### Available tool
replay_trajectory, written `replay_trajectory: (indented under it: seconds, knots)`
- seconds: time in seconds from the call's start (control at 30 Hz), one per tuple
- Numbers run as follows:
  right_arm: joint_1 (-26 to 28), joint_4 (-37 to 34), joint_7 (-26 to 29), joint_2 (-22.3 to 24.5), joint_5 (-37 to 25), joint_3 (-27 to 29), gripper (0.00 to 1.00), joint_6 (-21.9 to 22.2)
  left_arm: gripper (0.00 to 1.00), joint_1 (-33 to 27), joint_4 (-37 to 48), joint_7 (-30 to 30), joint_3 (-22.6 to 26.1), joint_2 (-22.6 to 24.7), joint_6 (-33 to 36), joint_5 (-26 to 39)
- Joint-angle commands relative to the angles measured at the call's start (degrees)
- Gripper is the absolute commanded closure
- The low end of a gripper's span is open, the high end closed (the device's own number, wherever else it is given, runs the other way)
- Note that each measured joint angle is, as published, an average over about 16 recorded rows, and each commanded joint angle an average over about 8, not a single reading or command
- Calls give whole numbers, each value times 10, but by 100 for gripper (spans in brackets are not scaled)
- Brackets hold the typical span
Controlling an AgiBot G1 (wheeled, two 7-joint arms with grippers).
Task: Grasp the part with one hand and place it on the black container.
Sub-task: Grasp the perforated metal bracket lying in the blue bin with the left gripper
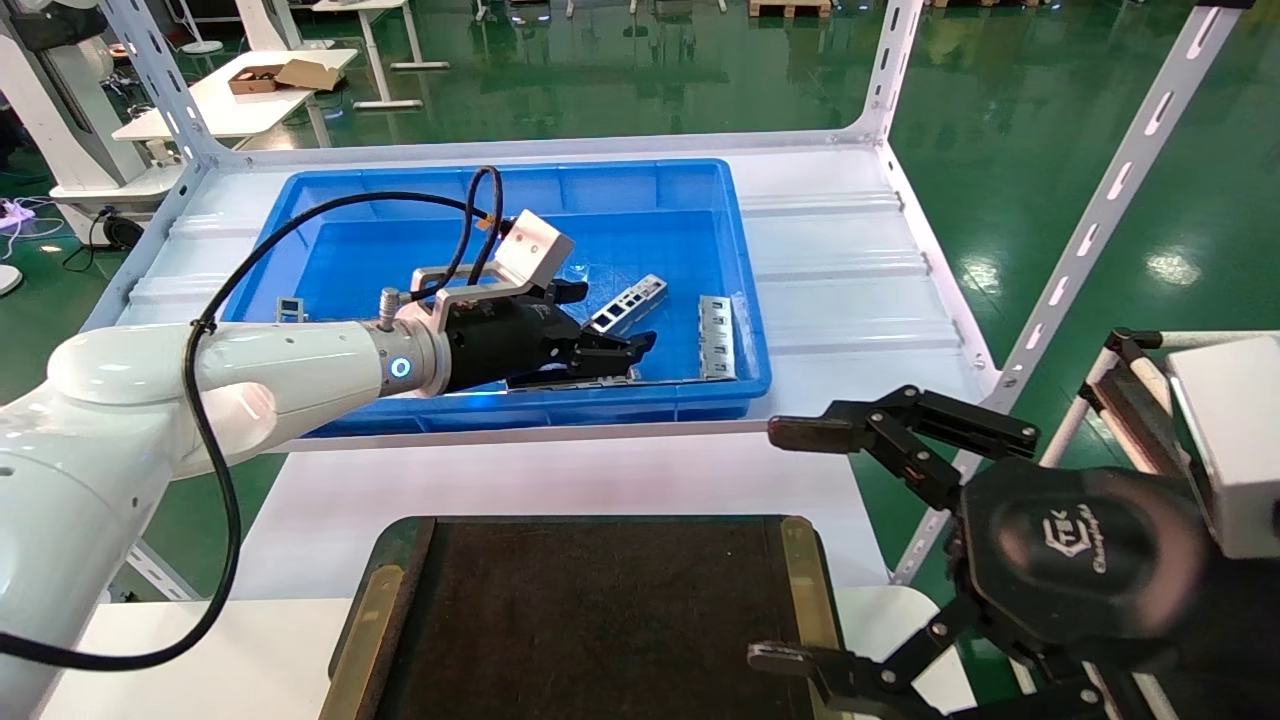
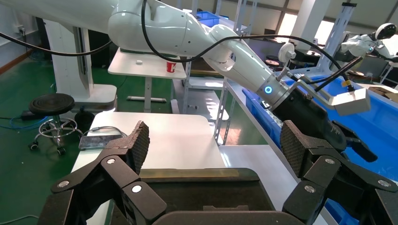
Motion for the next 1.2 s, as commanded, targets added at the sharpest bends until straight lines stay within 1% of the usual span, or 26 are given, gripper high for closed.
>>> replay_trajectory:
  seconds: [0.03,0.07,0.1,0.13,0.87,1.2]
  knots:
    - [0,0,0,0,0,0,75,0,79,-4,14,4,2,6,-5,1]
    - [0,0,0,0,0,0,87,0,91,-4,16,3,3,7,-6,1]
    - [0,0,0,0,0,0,96,0,99,-4,17,2,5,8,-7,0]
    - [0,0,0,0,0,0,100,0,100,-4,18,1,6,8,-9,0]
    - [0,0,0,0,0,0,100,0,100,5,15,-36,41,9,-31,-14]
    - [0,0,0,0,0,-1,100,0,100,10,8,-43,57,10,-36,-22]
